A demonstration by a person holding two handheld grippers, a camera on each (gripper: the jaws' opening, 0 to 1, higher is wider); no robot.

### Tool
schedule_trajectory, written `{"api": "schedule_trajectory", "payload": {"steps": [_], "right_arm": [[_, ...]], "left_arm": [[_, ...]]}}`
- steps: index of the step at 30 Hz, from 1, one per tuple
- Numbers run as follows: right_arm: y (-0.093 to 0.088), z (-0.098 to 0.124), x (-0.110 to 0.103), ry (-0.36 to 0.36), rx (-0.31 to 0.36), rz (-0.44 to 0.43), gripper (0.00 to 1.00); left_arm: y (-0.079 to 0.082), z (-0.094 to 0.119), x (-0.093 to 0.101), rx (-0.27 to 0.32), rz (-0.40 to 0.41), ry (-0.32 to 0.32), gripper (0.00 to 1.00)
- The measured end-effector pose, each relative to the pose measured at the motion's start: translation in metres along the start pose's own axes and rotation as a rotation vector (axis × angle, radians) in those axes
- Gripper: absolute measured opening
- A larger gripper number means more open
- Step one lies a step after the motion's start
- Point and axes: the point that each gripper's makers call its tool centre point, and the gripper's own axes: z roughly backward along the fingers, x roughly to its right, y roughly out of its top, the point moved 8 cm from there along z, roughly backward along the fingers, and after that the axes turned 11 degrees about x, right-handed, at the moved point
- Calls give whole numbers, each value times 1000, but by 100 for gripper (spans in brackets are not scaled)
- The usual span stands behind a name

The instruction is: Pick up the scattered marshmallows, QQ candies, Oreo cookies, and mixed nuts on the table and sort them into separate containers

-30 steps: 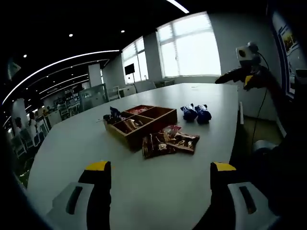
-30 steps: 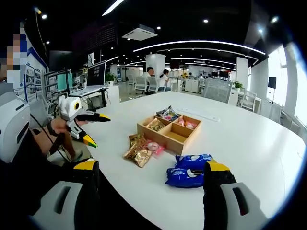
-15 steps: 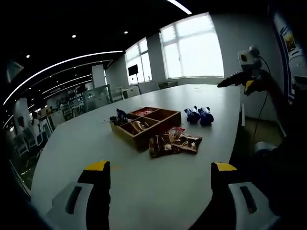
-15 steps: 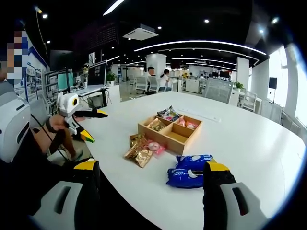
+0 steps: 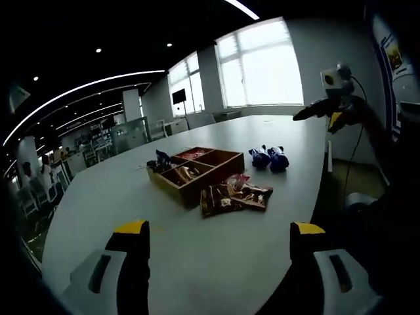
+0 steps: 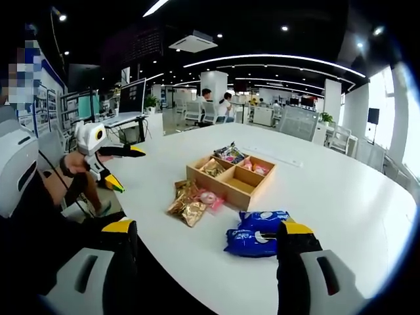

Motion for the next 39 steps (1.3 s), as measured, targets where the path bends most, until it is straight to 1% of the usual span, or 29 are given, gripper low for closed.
{"api": "schedule_trajectory", "payload": {"steps": [5,8,19,24,28,32,35,39], "right_arm": [[2,-6,-4,47,0,18,78],[1,-12,-5,68,-11,32,76],[-4,-41,-2,121,-23,8,74],[-5,-52,-1,131,-24,-6,73],[-7,-64,-2,148,-27,-11,69],[-7,-80,-2,167,-27,-15,67],[-8,-89,-1,176,-29,-16,64],[-7,-101,1,191,-30,-23,62]], "left_arm": [[-2,1,-1,-10,-3,5,91],[-1,2,0,1,-7,5,91],[3,3,2,10,-20,-3,90],[2,3,3,11,-18,-7,90],[3,3,4,15,-20,-10,90],[4,2,3,28,-19,-9,90],[2,1,3,26,-11,-13,90],[0,0,1,25,-7,-15,90]]}}
